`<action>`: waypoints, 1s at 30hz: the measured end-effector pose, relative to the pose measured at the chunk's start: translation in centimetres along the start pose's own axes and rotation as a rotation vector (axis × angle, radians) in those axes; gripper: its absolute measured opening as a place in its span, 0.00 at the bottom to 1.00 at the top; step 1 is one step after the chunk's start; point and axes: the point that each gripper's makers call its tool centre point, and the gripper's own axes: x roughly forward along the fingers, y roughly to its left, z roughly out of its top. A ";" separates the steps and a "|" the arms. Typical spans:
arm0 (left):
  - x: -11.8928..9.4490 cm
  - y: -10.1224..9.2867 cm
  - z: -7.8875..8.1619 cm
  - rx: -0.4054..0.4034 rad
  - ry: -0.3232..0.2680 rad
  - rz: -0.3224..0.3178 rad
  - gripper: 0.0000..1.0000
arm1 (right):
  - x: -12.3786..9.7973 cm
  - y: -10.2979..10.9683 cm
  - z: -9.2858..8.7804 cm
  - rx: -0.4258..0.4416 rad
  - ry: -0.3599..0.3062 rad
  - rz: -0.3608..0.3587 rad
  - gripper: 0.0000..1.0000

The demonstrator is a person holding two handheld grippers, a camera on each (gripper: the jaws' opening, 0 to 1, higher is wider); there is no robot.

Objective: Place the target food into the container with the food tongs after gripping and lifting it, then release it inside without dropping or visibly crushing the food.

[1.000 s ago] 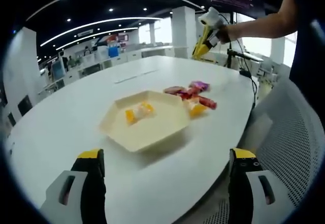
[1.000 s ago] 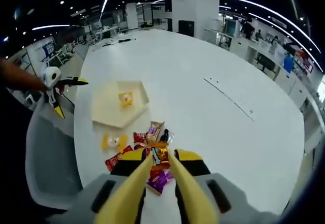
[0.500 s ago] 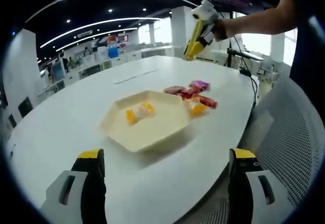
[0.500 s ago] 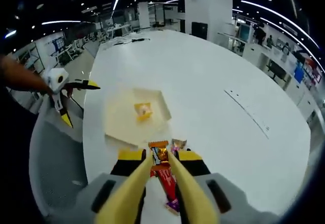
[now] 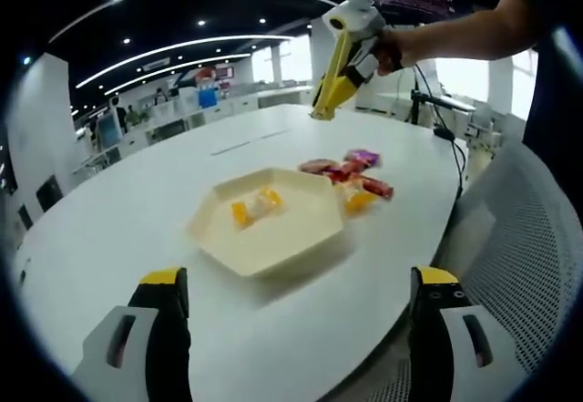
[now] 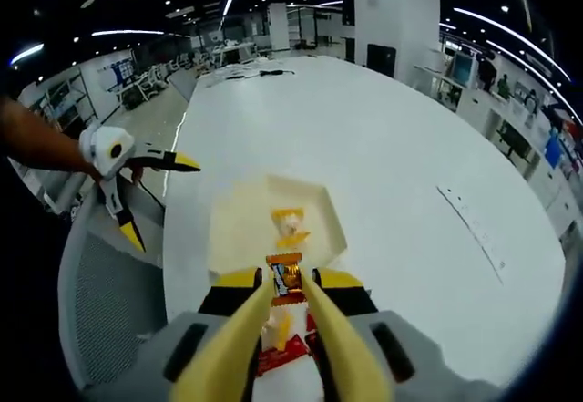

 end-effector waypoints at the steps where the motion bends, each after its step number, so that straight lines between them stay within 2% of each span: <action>1: 0.0 0.0 0.0 -0.005 -0.003 -0.001 0.97 | 0.2 0.2 0.3 -0.004 -0.001 0.005 0.21; 10: -0.1 -0.1 0.4 -0.056 -0.022 -0.011 0.99 | 2.7 1.5 2.0 -0.045 0.018 0.033 0.21; 22: -0.1 0.2 -0.2 -0.041 -0.001 -0.002 0.99 | 5.9 2.9 4.3 -0.084 0.036 0.067 0.21; 30: 0.0 0.3 -0.1 -0.046 -0.004 0.002 0.99 | 6.4 2.7 4.8 -0.088 0.037 0.069 0.21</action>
